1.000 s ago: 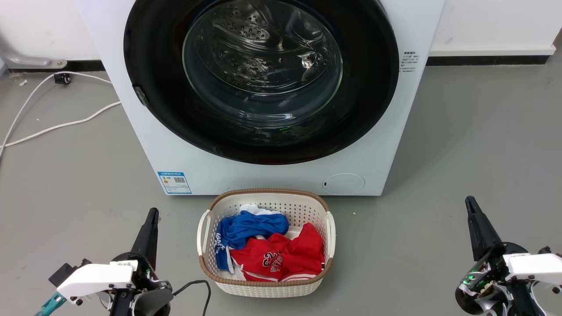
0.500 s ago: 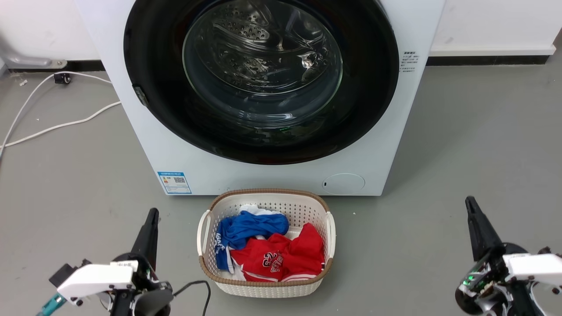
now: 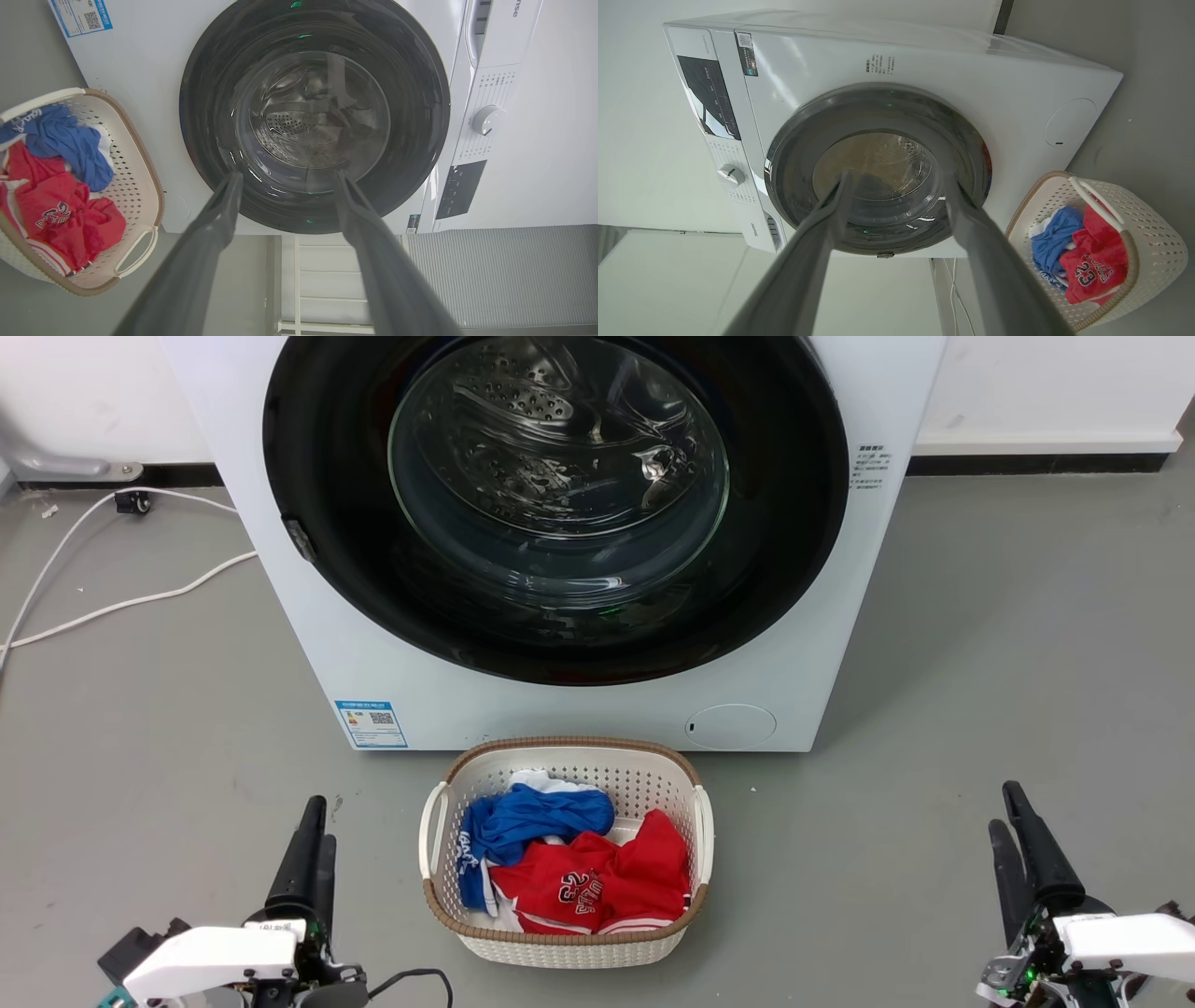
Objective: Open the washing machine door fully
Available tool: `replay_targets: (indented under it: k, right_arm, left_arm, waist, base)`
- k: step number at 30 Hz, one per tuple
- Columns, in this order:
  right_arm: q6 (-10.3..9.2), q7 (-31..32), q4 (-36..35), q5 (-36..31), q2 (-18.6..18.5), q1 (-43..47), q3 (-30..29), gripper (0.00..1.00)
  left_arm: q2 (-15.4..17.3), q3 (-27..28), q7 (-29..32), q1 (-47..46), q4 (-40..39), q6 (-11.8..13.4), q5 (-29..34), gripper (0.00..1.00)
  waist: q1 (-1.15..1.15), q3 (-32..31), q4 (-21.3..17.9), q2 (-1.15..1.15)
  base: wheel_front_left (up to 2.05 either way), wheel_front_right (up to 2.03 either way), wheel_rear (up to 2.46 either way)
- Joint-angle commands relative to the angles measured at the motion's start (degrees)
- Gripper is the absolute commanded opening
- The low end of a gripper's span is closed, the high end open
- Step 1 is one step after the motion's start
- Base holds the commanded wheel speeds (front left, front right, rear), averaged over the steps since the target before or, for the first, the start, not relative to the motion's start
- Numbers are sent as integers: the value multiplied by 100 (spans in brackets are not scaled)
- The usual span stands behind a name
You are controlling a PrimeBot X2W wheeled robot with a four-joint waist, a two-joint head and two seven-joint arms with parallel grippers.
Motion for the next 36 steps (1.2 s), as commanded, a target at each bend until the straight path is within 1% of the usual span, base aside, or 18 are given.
replay_targets:
  k: [1,8,18,26,33,34,36]
  right_arm:
    - [3,-62,-159,-205,-14,-63,-20,100]
    - [4,-240,-476,-1166,-13,8,-17,100]
    - [5,-474,-897,-2603,-13,145,124,100]
    - [6,-644,-1113,-3749,-12,266,273,100]
    - [7,-783,-1230,-4508,-11,364,344,100]
    - [7,-820,-1257,-4699,-11,399,357,100]
    - [8,-858,-1283,-4883,-10,426,365,100]
  left_arm:
    - [19,22,-54,-49,-163,25,159,100]
    - [22,-45,-235,-1,-469,228,968,100]
    - [26,-263,-470,108,-780,526,2335,100]
    - [30,-437,-641,204,-925,699,3426,100]
    - [129,-633,-781,275,-1008,864,4169,100]
    - [160,-694,-816,296,-1030,924,4345,100]
    - [191,-755,-854,311,-1054,982,4507,100]
  waist:
    - [0,2,1,0]
    - [0,11,4,0]
    - [0,23,5,0]
    - [0,26,3,0]
    - [0,19,3,0]
    - [0,16,3,0]
    - [0,14,4,0]
  base:
    - [0,0,0]
    - [0,0,0]
    - [0,0,0]
    - [0,0,0]
    - [0,0,0]
    - [0,0,0]
    - [0,0,0]
